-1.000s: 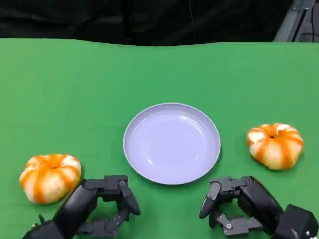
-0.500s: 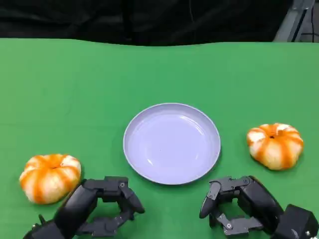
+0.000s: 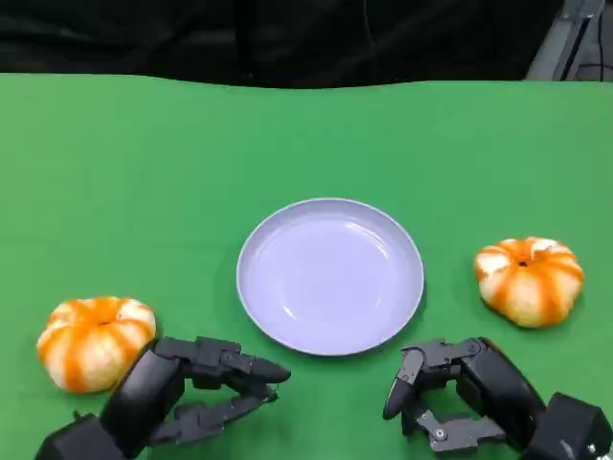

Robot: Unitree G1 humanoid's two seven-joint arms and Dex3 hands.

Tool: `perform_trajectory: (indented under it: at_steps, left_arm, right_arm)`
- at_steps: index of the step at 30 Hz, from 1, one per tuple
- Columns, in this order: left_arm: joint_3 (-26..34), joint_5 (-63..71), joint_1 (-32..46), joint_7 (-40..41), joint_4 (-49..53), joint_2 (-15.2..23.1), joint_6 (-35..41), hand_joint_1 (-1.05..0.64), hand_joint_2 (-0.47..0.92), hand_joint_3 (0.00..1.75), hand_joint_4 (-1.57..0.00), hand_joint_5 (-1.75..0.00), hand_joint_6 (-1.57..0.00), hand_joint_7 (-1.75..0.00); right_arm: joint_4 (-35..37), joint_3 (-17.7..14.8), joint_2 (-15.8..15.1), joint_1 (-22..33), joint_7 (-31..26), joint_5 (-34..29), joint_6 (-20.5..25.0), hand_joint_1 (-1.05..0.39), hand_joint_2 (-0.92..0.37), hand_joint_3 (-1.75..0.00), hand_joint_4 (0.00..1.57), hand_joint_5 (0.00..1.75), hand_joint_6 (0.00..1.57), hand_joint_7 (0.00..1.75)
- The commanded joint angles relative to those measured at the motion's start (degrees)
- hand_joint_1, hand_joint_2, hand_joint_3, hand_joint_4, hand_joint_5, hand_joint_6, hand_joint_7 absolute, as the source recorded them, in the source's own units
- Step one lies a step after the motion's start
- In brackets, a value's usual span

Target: Grasp the bread from the table and place it into the plate.

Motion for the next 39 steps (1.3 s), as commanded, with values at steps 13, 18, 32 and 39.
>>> perform_trajectory:
  at_steps: [13, 18, 32, 39]
  left_arm:
    - [5.2, -14.5, 1.6, -10.1, -7.1, -1.0, 5.2, -0.40, 0.92, 0.10, -0.69, 0.00, -0.54, 0.00]
    - [5.7, -14.3, 1.6, -10.6, -7.1, -1.3, 5.4, -0.40, 0.92, 0.10, -0.69, 0.00, -0.54, 0.00]
    - [12.5, -4.6, 1.1, -0.4, -9.3, 3.6, -1.9, -0.69, 0.92, 0.12, -0.52, 0.00, -0.51, -0.01]
    - [13.2, 0.0, 1.7, 4.3, -10.1, 5.0, -3.0, -0.67, 0.92, 0.11, -0.54, -0.01, -0.52, -0.01]
  right_arm:
    - [0.1, -0.8, -0.6, -0.2, 0.1, 0.7, -0.1, 0.17, -0.54, -1.14, 1.00, 1.39, 0.97, 1.11]
    - [0.1, -0.8, -0.6, -0.2, 0.2, 0.7, -0.1, 0.17, -0.54, -1.13, 1.00, 1.39, 0.97, 1.11]
    - [-0.1, -0.8, -0.5, -0.3, 0.3, 0.7, 0.7, 0.16, -0.54, -1.13, 1.00, 1.38, 0.97, 1.09]
    - [-0.3, -0.8, -0.5, -0.2, 0.4, 0.6, 0.7, 0.16, -0.55, -1.13, 1.00, 1.39, 0.97, 1.10]
